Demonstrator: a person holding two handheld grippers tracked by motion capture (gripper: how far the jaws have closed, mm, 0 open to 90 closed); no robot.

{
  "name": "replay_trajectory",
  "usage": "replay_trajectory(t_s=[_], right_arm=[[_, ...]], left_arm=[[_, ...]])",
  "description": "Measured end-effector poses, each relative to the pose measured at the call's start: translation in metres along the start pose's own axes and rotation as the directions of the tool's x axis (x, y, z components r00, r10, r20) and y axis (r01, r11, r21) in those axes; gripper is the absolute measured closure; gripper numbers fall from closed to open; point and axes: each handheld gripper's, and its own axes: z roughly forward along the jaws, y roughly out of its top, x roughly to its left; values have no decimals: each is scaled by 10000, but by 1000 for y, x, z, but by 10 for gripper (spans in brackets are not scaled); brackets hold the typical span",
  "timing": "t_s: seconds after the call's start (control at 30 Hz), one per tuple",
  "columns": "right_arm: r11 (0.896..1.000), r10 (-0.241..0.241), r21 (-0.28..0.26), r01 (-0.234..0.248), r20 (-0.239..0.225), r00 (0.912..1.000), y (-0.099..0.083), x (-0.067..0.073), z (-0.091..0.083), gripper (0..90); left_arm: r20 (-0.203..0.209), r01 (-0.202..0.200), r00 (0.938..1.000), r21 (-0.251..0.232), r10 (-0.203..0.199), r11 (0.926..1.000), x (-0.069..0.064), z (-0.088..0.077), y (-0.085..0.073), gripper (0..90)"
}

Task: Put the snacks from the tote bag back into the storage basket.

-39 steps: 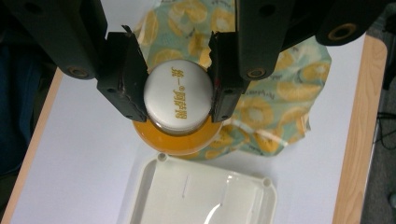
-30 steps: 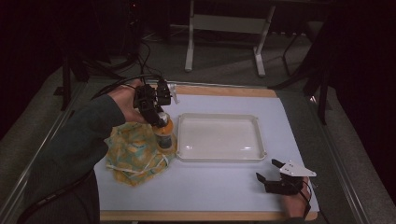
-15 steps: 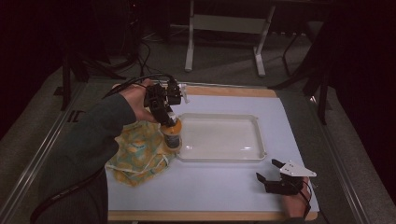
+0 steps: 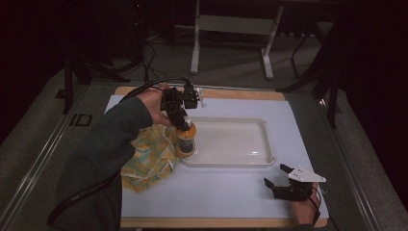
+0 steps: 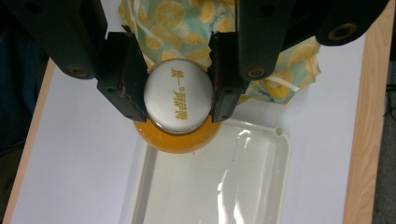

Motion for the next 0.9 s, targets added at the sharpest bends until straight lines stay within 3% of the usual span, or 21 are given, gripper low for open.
replay_trajectory(t_s=[0.9], right_arm=[[10000,2,6,-2,-11,10000,0,0,0,144]], left_arm=[[67,-358,9993,28,358,9994,-4,10,21,590]])
